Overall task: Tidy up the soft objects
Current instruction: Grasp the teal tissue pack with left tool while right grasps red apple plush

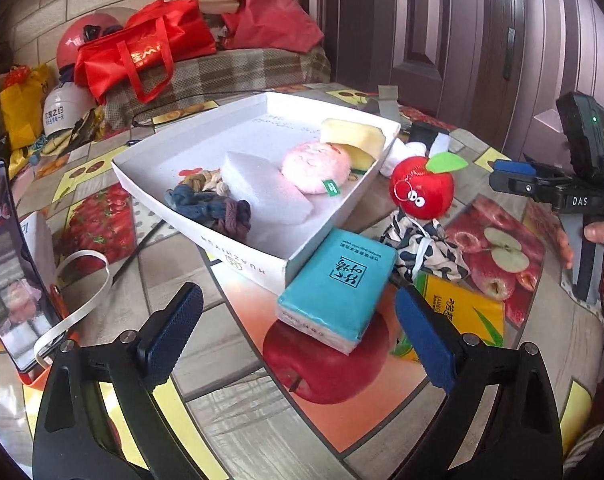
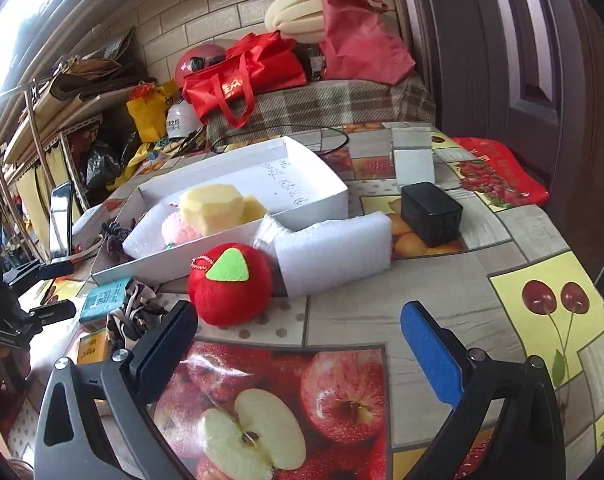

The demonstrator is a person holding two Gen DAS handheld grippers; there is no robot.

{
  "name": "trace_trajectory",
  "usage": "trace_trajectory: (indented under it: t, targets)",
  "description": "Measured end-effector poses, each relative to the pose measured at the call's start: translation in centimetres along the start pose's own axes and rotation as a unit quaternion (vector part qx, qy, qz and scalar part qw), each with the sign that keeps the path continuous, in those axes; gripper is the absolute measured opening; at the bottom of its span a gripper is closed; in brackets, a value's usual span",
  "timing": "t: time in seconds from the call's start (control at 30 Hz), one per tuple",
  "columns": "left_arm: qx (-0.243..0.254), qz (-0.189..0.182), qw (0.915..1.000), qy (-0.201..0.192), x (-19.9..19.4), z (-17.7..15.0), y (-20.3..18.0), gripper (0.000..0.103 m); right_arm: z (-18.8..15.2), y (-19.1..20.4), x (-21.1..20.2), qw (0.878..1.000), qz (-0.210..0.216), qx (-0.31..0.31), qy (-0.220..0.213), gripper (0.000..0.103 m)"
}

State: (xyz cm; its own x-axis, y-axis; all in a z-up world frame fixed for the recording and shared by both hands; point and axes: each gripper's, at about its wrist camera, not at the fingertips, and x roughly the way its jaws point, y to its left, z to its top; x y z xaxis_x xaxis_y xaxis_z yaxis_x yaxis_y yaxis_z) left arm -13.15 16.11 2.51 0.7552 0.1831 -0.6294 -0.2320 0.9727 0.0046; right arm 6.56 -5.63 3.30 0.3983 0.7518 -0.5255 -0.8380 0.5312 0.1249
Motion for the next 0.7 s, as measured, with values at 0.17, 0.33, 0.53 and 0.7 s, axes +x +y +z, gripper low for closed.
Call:
trace_trajectory:
  t: [0.17,0.33,0.53,0.7]
  targets:
    - [0.035,0.0,0.9989,0.032,1.2,-0.1,-1.3,0.09,0.6,1.5,3.1,0.997,0.051,-0.005,0.051,0.088]
    - [0.009,-0.008,0.9985,0.054,2.0,0.0,-0.2,0.09,1.5,2.1,6.3,0.993,0.075,0.031,0.082,0.087]
    - [0.013,-0.018,0.9974,0.068,2.9,0.2,-0.4,0.088,2.2,3.1,8.0,0.992,0.064,0.042,0.095,0.087]
    - [0.029,-0.037,0.9956,0.081,3.9,0.6,-1.3,0.088,2.1,3.0,8.3,0.991,0.068,0.043,0.103,0.066]
